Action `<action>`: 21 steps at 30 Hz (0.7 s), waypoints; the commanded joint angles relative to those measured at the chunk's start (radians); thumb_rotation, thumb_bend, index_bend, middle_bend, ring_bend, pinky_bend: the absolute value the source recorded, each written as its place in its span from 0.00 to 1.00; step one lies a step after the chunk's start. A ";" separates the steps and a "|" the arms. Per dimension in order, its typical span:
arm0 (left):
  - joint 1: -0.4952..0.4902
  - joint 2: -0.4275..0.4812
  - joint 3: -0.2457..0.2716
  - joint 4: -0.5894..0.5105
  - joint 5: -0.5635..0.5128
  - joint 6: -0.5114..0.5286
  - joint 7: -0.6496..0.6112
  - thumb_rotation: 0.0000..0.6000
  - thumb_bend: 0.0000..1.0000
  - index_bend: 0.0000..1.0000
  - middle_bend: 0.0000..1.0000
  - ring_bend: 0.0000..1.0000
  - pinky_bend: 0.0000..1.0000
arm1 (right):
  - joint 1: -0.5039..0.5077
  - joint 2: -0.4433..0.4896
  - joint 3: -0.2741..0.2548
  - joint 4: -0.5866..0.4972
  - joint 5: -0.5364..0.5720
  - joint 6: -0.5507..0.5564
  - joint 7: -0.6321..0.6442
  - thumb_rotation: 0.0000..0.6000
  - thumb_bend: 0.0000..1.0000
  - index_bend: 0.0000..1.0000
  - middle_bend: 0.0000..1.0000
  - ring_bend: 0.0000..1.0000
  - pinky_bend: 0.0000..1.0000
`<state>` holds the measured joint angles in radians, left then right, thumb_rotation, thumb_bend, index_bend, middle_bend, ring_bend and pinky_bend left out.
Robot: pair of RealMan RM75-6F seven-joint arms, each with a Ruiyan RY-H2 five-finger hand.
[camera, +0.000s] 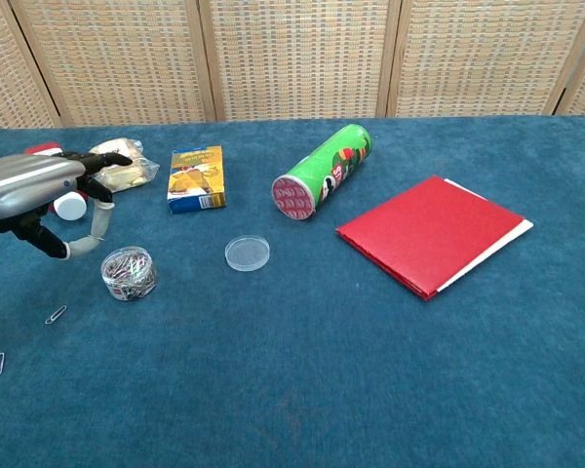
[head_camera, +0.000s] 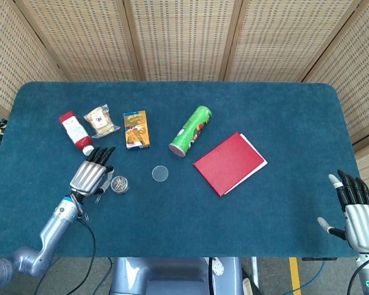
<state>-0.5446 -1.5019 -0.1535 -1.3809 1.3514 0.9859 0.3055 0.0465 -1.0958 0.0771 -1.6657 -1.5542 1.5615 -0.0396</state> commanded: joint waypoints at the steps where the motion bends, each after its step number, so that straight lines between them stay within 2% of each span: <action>1: -0.014 -0.041 0.015 0.056 0.003 -0.005 -0.040 1.00 0.47 0.65 0.00 0.00 0.00 | 0.000 0.000 0.001 0.000 0.001 0.000 0.000 1.00 0.00 0.06 0.00 0.00 0.00; 7: -0.021 -0.051 0.030 0.086 0.012 -0.006 -0.083 1.00 0.47 0.64 0.00 0.00 0.00 | 0.001 0.001 0.003 0.002 0.008 -0.002 0.005 1.00 0.00 0.06 0.00 0.00 0.00; 8: -0.022 -0.049 0.035 0.082 0.016 -0.009 -0.097 1.00 0.46 0.60 0.00 0.00 0.00 | 0.001 0.001 0.003 0.002 0.006 -0.002 0.005 1.00 0.00 0.06 0.00 0.00 0.00; 10: -0.025 -0.047 0.038 0.079 0.022 -0.010 -0.117 1.00 0.38 0.47 0.00 0.00 0.00 | 0.001 0.001 0.002 0.001 0.005 -0.002 0.004 1.00 0.00 0.06 0.00 0.00 0.00; 12: -0.028 -0.047 0.039 0.078 0.025 -0.006 -0.126 1.00 0.23 0.28 0.00 0.00 0.00 | 0.001 0.001 0.001 0.001 0.004 -0.001 0.003 1.00 0.00 0.06 0.00 0.00 0.00; 15: -0.029 -0.042 0.037 0.070 0.022 0.000 -0.133 1.00 0.10 0.07 0.00 0.00 0.00 | 0.000 0.002 0.002 0.000 0.004 0.001 0.004 1.00 0.00 0.06 0.00 0.00 0.00; 17: -0.029 -0.035 0.036 0.061 0.022 0.006 -0.135 1.00 0.04 0.01 0.00 0.00 0.00 | 0.000 0.002 0.002 0.000 0.004 0.002 0.005 1.00 0.00 0.06 0.00 0.00 0.00; 21: -0.017 0.016 0.027 -0.003 0.037 0.053 -0.156 1.00 0.02 0.00 0.00 0.00 0.00 | -0.001 0.004 0.002 -0.001 0.002 0.005 0.011 1.00 0.00 0.06 0.00 0.00 0.00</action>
<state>-0.5672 -1.5039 -0.1228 -1.3633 1.3816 1.0227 0.1584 0.0452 -1.0916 0.0790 -1.6665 -1.5522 1.5662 -0.0284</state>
